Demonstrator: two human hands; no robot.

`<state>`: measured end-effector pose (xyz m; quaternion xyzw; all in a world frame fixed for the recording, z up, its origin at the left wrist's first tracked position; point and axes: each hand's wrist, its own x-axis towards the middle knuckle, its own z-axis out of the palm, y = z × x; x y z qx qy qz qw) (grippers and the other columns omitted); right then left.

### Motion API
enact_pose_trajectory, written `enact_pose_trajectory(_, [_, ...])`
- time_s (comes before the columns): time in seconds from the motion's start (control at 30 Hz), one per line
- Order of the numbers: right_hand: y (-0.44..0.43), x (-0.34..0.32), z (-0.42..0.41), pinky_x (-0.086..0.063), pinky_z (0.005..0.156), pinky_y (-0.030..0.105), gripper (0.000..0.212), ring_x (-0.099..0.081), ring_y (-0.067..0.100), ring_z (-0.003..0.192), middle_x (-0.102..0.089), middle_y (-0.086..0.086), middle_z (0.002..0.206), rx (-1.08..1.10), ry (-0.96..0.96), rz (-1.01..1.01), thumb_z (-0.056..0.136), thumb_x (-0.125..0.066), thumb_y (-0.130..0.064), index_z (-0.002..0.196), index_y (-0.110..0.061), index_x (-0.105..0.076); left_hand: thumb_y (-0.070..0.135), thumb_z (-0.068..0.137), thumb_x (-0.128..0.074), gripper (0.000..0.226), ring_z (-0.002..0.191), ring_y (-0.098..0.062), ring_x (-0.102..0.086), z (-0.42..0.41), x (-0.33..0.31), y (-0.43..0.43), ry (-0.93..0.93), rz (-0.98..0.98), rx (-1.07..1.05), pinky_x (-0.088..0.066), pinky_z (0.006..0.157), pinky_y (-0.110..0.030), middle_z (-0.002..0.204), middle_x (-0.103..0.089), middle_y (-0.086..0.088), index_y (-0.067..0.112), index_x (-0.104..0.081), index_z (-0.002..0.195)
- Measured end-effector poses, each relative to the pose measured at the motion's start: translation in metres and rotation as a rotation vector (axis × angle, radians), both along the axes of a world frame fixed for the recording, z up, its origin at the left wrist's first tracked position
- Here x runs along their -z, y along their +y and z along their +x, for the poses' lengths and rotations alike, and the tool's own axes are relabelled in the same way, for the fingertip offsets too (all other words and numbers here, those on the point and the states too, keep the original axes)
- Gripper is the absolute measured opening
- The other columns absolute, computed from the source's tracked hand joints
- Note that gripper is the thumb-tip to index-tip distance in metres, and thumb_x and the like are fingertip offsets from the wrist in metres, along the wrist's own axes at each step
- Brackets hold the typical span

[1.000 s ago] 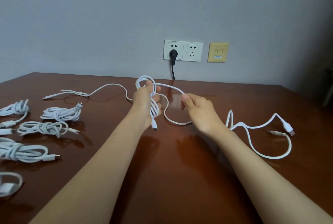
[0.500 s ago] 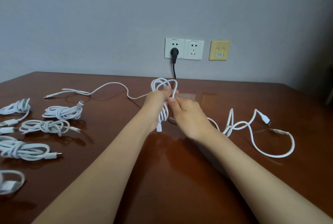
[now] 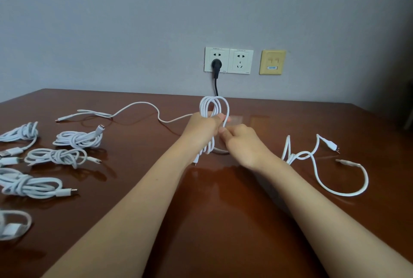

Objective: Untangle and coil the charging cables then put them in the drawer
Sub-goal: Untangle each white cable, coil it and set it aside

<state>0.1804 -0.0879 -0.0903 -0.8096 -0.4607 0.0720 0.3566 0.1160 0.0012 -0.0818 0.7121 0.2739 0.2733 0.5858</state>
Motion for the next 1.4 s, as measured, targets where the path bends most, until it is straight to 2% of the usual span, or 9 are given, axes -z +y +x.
enact_pose_trajectory(0.1, [0.001,0.003,-0.002,-0.036,0.066,0.032,0.038,-0.046,0.028,0.073,-0.047,0.003,0.068,-0.019,-0.039,-0.112,0.097,-0.037,-0.027,0.06,-0.02,-0.04,0.027,0.093,-0.049,0.022,0.057,-0.019,-0.047,0.0,0.004,0.0,0.125,0.19,-0.027,-0.035,0.054,-0.026,0.066,-0.053,-0.006,0.018,-0.065,0.08])
enact_pose_trajectory(0.2, [0.0,0.003,-0.004,-0.036,0.067,0.032,0.035,-0.046,0.03,0.076,-0.045,0.003,0.07,-0.03,-0.069,-0.179,0.096,-0.038,-0.028,0.062,-0.021,-0.039,0.031,0.093,-0.047,0.024,0.084,-0.032,-0.059,0.002,0.01,0.0,0.251,0.459,-0.085,-0.041,0.069,-0.033,0.09,-0.064,-0.014,0.012,-0.061,0.091])
enact_pose_trajectory(0.4, [-0.001,0.0,-0.003,-0.03,0.06,0.031,0.044,-0.046,0.028,0.077,-0.044,-0.002,0.065,-0.041,-0.159,-0.168,0.098,-0.036,-0.038,0.058,-0.021,-0.04,0.03,0.096,-0.038,0.028,0.085,-0.033,-0.054,-0.001,0.009,0.007,0.275,0.598,-0.222,-0.039,0.071,-0.034,0.083,-0.06,-0.009,0.011,-0.054,0.082])
enact_pose_trajectory(0.5, [-0.002,0.001,-0.002,-0.033,0.07,0.031,0.044,-0.047,0.028,0.083,-0.049,0.002,0.075,-0.029,-0.162,-0.189,0.099,-0.034,-0.042,0.06,-0.022,-0.041,0.026,0.097,-0.039,0.04,0.087,-0.038,-0.065,-0.002,0.007,0.012,0.043,0.217,-0.24,-0.052,0.083,-0.044,0.082,-0.069,-0.016,0.012,-0.065,0.07])
enact_pose_trajectory(0.63, [-0.001,0.002,0.001,-0.033,0.071,0.032,0.044,-0.048,0.029,0.084,-0.051,0.004,0.081,-0.011,-0.151,-0.182,0.099,-0.032,-0.043,0.062,-0.022,-0.041,0.014,0.099,-0.039,0.025,0.049,-0.022,-0.064,-0.005,-0.004,0.017,-0.346,-0.457,-0.19,-0.055,0.054,-0.033,0.055,-0.062,-0.004,0.009,-0.047,0.076])
enact_pose_trajectory(0.8, [-0.004,0.001,0.005,-0.033,0.067,0.031,0.048,-0.051,0.028,0.082,-0.051,0.0,0.072,0.001,-0.134,-0.197,0.097,-0.033,-0.05,0.07,-0.014,-0.051,0.017,0.1,-0.036,0.032,0.026,-0.01,-0.04,-0.014,-0.007,0.031,-0.543,-0.752,-0.192,-0.05,0.044,-0.025,0.037,-0.039,0.003,0.01,-0.041,0.069])
enact_pose_trajectory(0.93, [-0.006,-0.002,0.008,-0.029,0.055,0.029,0.048,-0.048,0.025,0.074,-0.048,-0.004,0.064,0.012,-0.176,-0.169,0.093,-0.041,-0.054,0.065,-0.015,-0.045,0.018,0.1,-0.037,0.031,0.022,-0.007,-0.031,-0.016,-0.009,0.036,-0.475,-0.621,-0.273,-0.033,0.035,-0.011,0.039,-0.036,0.004,0.013,-0.042,0.07])
enact_pose_trajectory(1.1, [-0.009,-0.011,0.01,-0.028,0.068,0.03,0.03,-0.044,0.022,0.082,-0.049,-0.007,0.072,0.07,-0.294,-0.103,0.097,-0.042,-0.041,0.072,-0.023,-0.044,0.017,0.099,-0.039,0.028,0.021,-0.007,-0.029,-0.018,-0.013,0.03,-0.419,-0.504,-0.317,-0.029,0.033,-0.009,0.058,-0.032,0.0,0.012,-0.045,0.072])
enact_pose_trajectory(1.4, [-0.011,-0.011,0.002,-0.032,0.065,0.032,0.025,-0.051,0.028,0.086,-0.05,-0.006,0.08,-0.077,-0.5,0.133,0.094,-0.044,-0.045,0.085,-0.023,-0.049,0.051,0.091,-0.047,0.041,0.048,-0.013,-0.04,-0.016,-0.002,0.019,0.041,-0.067,-0.141,-0.032,0.05,-0.024,0.057,-0.043,-0.001,0.016,-0.049,0.07])
